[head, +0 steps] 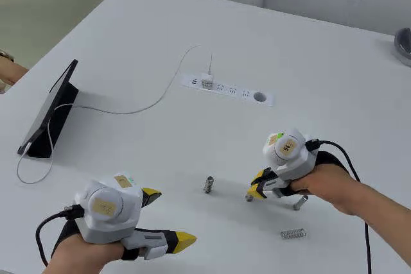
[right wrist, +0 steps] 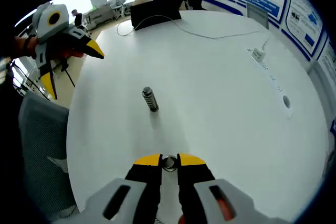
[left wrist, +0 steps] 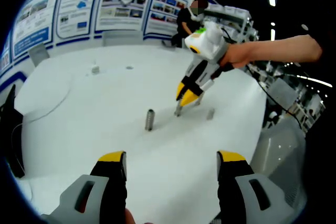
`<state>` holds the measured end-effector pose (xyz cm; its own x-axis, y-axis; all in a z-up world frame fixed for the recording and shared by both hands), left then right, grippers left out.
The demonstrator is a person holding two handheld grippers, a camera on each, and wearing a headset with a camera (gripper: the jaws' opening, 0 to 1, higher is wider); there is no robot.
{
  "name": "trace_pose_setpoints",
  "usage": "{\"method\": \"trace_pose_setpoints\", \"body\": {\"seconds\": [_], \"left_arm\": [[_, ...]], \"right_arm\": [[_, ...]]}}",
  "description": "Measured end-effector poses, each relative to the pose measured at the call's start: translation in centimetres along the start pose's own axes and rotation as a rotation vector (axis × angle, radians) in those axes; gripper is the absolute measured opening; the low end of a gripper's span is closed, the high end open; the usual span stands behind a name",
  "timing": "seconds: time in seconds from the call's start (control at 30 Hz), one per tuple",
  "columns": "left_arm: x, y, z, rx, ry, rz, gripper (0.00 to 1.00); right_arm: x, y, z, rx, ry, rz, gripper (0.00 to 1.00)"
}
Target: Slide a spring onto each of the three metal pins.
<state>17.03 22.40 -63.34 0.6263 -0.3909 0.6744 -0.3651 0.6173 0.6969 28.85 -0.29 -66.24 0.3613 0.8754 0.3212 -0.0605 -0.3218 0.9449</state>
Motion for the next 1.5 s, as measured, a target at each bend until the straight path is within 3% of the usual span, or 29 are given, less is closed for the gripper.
{"method": "trace_pose_setpoints", "body": {"seconds": [0.6, 0.93, 1.3, 1.5], "left_arm": [[-0.3, -0.1, 0.0, -0.004, 0.010, -0.010, 0.71], [-0.2, 0.0, 0.2, -0.004, 0.008, -0.009, 0.70], [0.2, 0.1, 0.6, -0.009, -0.004, -0.007, 0.70], [0.4, 0.1, 0.8, -0.011, -0.006, 0.002, 0.70]], "right_arm": [[-0.5, -1.3, -0.1, 0.014, -0.016, -0.010, 0.15], [-1.4, 0.2, -0.3, -0.014, -0.025, 0.019, 0.24], [-3.7, 1.0, -1.3, -0.055, -0.115, 0.071, 0.38], [-4.1, 1.5, -1.6, -0.059, -0.196, 0.138, 0.41]]}}
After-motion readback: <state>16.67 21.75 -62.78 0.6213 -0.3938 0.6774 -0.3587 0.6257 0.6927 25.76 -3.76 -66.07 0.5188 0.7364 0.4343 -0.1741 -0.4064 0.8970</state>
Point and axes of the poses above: the centre of the closed fingertips' face, and the gripper's own axes: y roughly backward along the fingers, z roughly to its right, x roughly out of its top, the point moved 8 cm from there along y, roughly backward along the fingers, and after that the axes turned 10 degrees about -z, right-handed, at the moved point
